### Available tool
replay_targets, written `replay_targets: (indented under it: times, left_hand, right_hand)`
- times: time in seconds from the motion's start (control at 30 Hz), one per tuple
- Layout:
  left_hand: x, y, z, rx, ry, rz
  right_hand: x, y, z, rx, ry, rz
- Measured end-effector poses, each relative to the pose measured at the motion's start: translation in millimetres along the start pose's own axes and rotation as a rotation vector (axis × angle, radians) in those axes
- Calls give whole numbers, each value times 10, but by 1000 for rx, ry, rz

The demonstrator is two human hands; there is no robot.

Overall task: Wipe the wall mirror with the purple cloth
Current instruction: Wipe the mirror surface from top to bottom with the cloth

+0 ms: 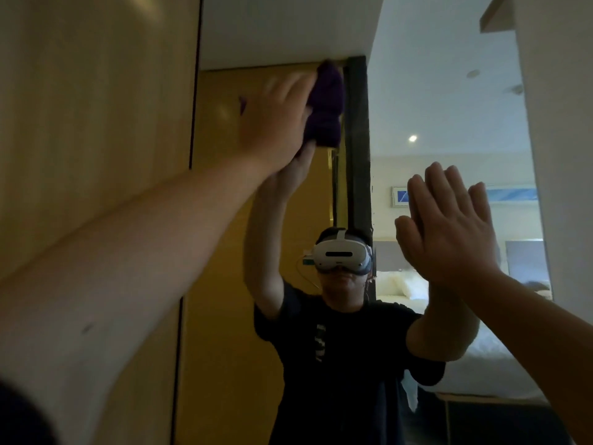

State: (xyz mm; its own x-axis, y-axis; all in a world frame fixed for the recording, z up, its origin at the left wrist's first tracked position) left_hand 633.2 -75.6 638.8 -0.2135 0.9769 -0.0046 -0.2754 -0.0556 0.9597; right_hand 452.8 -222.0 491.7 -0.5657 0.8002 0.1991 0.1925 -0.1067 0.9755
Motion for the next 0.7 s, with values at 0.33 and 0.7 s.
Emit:
replay_targets:
  times: [0.33, 0.7]
  left_hand:
    - [-481, -303, -289, -103, 64, 167]
    - [-368, -2232, -467, -147, 104, 164]
  right_hand:
    - [8, -2, 1, 34, 0, -39]
    - [42, 10, 28, 25, 29, -34]
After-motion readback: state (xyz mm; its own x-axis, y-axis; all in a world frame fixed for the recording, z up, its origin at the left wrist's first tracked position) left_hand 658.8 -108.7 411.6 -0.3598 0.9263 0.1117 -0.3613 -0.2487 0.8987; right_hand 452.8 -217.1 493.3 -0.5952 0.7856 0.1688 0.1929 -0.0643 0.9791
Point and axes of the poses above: each hand's wrist, its own y-axis towards the middle knuckle, its own x-axis out of the back of the hand, z = x × y, the point moved 10 cm from there along y, towards the middle knuckle, and after that the axes turned 3 degrees about y, right-handed, at the moved point
